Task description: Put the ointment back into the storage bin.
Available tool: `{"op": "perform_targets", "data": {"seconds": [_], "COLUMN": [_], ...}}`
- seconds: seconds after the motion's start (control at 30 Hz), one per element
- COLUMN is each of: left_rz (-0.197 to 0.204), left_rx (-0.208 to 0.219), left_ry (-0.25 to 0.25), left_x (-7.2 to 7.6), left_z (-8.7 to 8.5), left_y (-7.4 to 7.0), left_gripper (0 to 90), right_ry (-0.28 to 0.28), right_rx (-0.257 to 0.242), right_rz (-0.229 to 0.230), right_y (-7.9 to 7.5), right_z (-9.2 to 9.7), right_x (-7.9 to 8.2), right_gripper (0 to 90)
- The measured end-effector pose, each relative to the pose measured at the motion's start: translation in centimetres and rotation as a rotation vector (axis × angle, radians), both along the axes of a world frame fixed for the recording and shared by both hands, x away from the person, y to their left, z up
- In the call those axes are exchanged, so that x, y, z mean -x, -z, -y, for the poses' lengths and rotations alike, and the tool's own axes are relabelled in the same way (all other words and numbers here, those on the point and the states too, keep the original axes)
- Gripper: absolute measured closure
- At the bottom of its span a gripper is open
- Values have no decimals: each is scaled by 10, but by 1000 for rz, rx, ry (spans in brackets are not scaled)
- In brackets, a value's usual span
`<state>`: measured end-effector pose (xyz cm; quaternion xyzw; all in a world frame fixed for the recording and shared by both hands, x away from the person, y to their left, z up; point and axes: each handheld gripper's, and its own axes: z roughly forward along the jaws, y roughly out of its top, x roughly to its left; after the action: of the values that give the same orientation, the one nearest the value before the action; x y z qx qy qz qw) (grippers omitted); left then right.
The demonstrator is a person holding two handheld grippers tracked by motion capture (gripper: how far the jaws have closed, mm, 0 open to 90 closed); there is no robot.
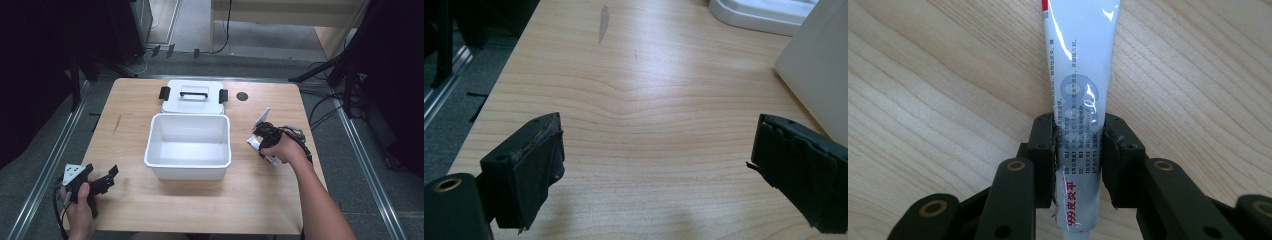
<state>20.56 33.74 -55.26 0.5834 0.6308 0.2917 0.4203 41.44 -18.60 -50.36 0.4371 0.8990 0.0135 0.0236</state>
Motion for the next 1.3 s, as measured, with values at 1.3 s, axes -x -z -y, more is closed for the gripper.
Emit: {"op": "perform_targets", "data": {"seconds": [1.3], "left_rz": [3], "left_rx": [1], "left_ry": [8], "left_x": [-1], "left_z": [0], "left_y": [0], "left_gripper": [74], "right_ry": [-28], "right_rx": [-79], "right_rz": [64], "right_y": [-88], "right_z": [-17], "right_x": [7], "right_gripper": [709]}}
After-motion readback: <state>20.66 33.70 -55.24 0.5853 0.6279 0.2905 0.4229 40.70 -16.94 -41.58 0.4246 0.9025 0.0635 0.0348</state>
